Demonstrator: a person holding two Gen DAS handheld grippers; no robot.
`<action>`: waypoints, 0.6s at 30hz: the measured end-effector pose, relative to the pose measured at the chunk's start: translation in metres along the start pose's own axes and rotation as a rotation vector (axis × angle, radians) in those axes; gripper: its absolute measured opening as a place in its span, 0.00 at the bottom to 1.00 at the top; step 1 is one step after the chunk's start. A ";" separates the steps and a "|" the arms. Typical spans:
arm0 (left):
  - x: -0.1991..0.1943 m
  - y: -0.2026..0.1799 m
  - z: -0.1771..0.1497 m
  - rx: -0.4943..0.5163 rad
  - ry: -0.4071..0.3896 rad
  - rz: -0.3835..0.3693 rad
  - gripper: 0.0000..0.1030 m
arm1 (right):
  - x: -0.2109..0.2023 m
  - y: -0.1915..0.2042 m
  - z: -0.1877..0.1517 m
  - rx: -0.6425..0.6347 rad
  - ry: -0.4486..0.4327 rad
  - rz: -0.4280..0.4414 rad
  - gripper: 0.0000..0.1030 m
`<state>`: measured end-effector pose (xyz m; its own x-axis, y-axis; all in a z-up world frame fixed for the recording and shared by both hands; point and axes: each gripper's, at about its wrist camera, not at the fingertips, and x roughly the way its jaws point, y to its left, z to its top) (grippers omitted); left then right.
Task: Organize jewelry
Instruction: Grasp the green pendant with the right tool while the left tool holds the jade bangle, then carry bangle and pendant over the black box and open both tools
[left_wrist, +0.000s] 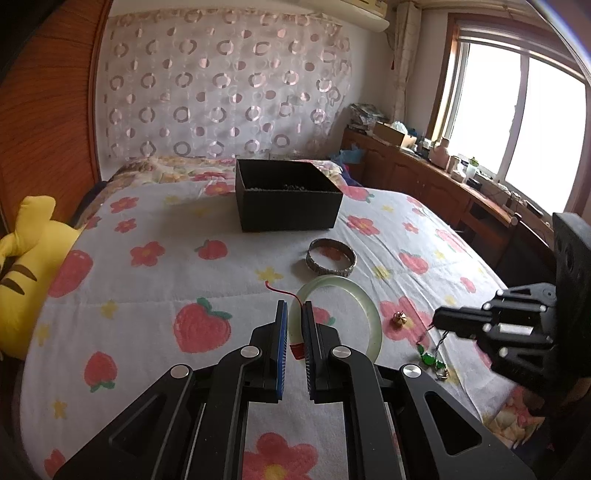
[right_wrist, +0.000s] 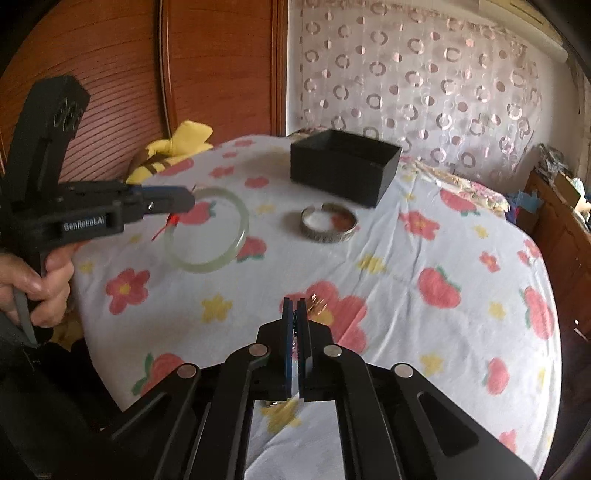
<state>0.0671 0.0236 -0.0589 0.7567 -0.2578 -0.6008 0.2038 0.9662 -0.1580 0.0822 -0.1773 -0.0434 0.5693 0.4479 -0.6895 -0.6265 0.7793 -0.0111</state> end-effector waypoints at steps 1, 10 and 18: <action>-0.001 0.000 0.001 -0.002 -0.004 -0.001 0.07 | -0.003 -0.002 0.003 0.000 -0.009 -0.002 0.03; 0.002 0.003 0.031 0.007 -0.032 -0.001 0.07 | -0.020 -0.018 0.051 -0.048 -0.092 -0.033 0.03; 0.021 0.013 0.087 0.014 -0.080 0.008 0.07 | -0.010 -0.043 0.126 -0.090 -0.168 -0.052 0.03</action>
<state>0.1395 0.0310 -0.0057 0.8054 -0.2497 -0.5376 0.2053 0.9683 -0.1422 0.1704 -0.1607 0.0550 0.6786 0.4806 -0.5554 -0.6345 0.7646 -0.1136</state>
